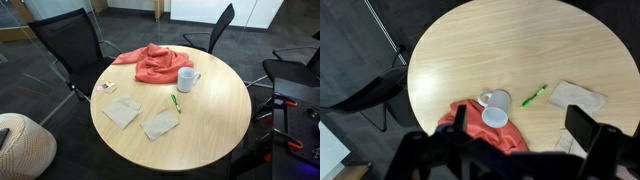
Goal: Pick up the pen and put it in the cup
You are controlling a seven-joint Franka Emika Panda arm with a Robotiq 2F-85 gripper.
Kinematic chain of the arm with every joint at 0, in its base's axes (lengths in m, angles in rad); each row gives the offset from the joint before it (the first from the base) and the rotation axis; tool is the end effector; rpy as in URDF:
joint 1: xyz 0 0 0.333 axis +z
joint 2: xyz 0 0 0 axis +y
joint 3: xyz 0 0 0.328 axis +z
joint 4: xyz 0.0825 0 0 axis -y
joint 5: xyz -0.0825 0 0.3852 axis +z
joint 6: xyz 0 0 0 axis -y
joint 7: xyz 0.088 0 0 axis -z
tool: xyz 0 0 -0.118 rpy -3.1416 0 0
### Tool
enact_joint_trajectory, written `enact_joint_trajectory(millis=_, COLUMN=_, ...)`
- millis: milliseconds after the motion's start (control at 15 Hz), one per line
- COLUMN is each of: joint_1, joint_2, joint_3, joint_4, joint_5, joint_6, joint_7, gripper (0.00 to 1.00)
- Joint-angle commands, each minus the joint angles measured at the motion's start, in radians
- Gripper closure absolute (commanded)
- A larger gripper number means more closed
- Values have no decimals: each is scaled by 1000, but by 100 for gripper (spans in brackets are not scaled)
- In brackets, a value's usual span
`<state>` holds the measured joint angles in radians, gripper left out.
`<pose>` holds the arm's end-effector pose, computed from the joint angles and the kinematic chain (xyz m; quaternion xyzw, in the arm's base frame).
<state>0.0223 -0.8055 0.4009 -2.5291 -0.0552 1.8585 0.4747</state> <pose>0.2949 0.1454 0.5180 0.9822 -0.0689 0.1062 0.1385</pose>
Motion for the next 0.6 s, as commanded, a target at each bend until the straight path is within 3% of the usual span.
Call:
enact_joint_trajectory(millis=0, joint_1=18, joint_2=6, joint_3=-14, joint_4=2, joint_5=-13, joint_6=-3, joint_7=11, gripper=0)
enact_joint_trajectory(millis=533, joint_1=1, joint_2=62, joint_3=-13, joint_4=22, joint_5=-20, joint_6=23, joint_7=13, gripper=0)
